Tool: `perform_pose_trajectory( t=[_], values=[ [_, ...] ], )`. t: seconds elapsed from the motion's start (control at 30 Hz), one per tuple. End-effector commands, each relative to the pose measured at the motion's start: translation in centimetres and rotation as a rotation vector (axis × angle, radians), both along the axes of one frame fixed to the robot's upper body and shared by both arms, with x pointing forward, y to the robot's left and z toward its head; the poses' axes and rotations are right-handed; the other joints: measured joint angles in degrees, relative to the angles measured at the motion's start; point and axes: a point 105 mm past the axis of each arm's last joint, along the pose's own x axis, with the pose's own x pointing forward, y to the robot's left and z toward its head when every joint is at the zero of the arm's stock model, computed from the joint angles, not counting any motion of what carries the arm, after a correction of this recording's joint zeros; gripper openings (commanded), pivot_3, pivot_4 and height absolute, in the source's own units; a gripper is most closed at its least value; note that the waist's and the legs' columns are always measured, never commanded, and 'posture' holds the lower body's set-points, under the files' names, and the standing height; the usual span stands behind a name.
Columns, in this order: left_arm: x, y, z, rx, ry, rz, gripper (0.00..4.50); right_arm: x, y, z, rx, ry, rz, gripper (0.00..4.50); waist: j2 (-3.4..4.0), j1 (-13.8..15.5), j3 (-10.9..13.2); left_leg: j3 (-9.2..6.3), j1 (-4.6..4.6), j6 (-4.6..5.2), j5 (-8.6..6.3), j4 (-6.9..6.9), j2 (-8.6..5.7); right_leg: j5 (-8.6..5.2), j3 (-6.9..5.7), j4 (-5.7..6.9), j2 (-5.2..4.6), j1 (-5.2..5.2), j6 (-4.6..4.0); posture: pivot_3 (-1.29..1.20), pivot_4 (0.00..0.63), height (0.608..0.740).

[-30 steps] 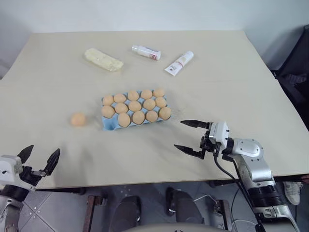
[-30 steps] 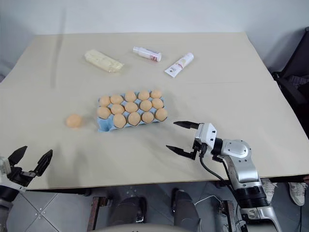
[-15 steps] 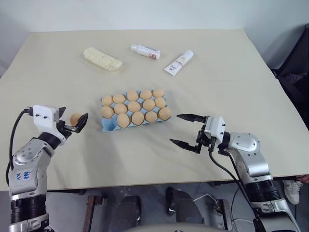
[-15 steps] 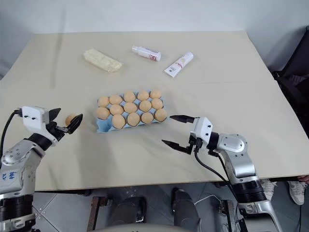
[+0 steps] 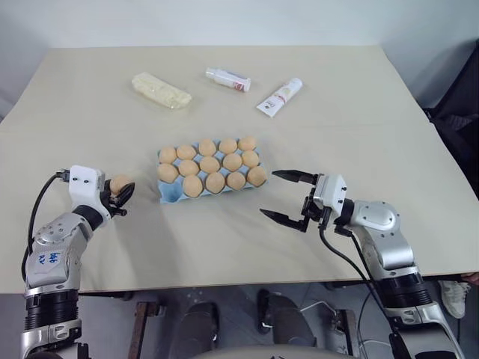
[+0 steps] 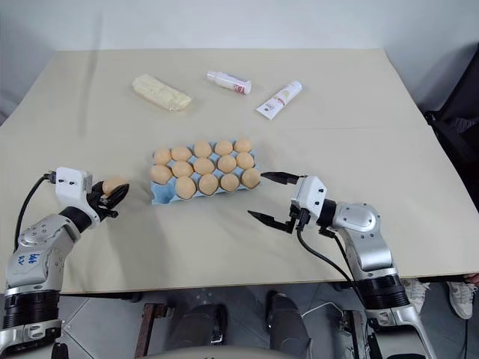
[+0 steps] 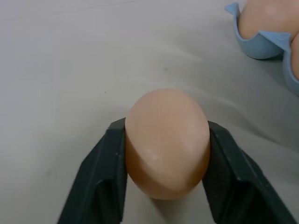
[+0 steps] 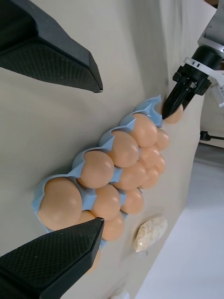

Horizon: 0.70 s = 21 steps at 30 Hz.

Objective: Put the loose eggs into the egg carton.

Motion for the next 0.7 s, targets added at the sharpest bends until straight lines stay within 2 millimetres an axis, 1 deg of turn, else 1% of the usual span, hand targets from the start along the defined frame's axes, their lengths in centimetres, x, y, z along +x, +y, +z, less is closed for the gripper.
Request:
perform_pose_trajectory(
  t=[0.03,0.1,0.2,0.27,0.33,0.4,0.47,0.57,0.67,0.7],
  values=[
    [-0.5,0.4,3.0,-0.024,-0.148,-0.049,1.66,-0.1,0.2,0.6,0.016,-0.036,0.002,4.50,0.00,0.00,0.00,0.00,0.00,0.00,0.00,-0.01,0.01,0.00,0.00,-0.01,0.00,-0.01,0.00,0.00,0.150,0.740],
    [-0.8,-0.1,4.3,-0.032,-0.208,-0.107,1.66,0.0,0.1,0.6,0.016,-0.036,-0.002,4.50,0.00,0.05,0.00,0.00,-0.01,-0.01,0.00,-0.01,0.01,0.00,-0.01,-0.02,0.00,-0.01,-0.01,0.00,0.150,0.740],
    [-1.7,-2.6,6.7,0.001,-0.297,-0.325,1.66,0.1,-0.1,0.3,0.014,-0.027,-0.017,4.50,0.00,0.03,0.00,0.00,-0.02,0.00,0.00,0.00,0.01,0.00,-0.01,-0.03,-0.02,-0.01,-0.01,0.00,0.150,0.740],
    [-2.1,-4.8,7.4,0.035,-0.302,-0.483,1.66,0.1,-0.2,0.0,0.011,-0.020,-0.021,4.50,0.00,0.09,0.00,0.00,-0.03,-0.01,-0.01,0.00,0.01,-0.01,-0.02,-0.04,-0.02,-0.01,-0.02,0.00,0.150,0.740],
    [-2.2,-6.5,7.4,0.042,-0.278,-0.593,1.66,0.0,0.0,-0.2,0.004,-0.020,-0.019,4.50,0.02,0.23,0.01,-0.02,-0.02,-0.01,0.00,0.00,0.00,-0.02,-0.02,-0.05,-0.04,0.01,-0.03,0.00,0.150,0.740],
    [-2.1,-7.2,6.9,0.046,-0.248,-0.638,1.66,0.1,0.2,0.0,0.008,-0.028,-0.020,4.50,0.03,0.09,0.00,-0.02,-0.01,0.01,0.00,0.00,-0.02,-0.02,-0.02,-0.05,-0.06,0.03,-0.03,0.00,0.150,0.740],
    [-1.8,-7.9,6.0,0.057,-0.211,-0.676,1.66,0.3,0.4,0.4,0.017,-0.040,-0.028,4.50,0.03,-0.08,0.01,-0.02,-0.01,0.03,0.01,0.00,-0.02,-0.01,-0.01,-0.04,-0.05,0.03,-0.03,0.00,0.150,0.740],
    [-1.4,-8.3,4.7,0.071,-0.167,-0.697,1.66,0.4,0.5,0.7,0.027,-0.050,-0.039,4.50,0.03,-0.47,0.01,0.00,-0.01,0.01,0.02,-0.05,0.00,-0.02,-0.01,-0.02,0.01,-0.01,-0.03,0.00,0.150,0.740],
    [-0.9,-8.1,4.3,0.081,-0.163,-0.689,1.66,0.2,0.6,0.8,0.036,-0.053,-0.046,4.50,0.03,-0.70,0.01,0.00,-0.01,-0.03,0.04,-0.05,0.01,-0.02,-0.03,0.00,0.03,-0.02,-0.03,0.00,0.150,0.740],
    [-0.9,-8.2,4.3,0.076,-0.166,-0.695,2.35,0.1,0.6,0.8,0.039,-0.053,-0.048,4.50,0.03,-0.73,0.01,0.00,-0.02,-0.02,0.04,-0.04,0.01,-0.02,-0.03,0.01,0.03,-0.02,-0.03,0.00,0.150,0.740]
  ],
)
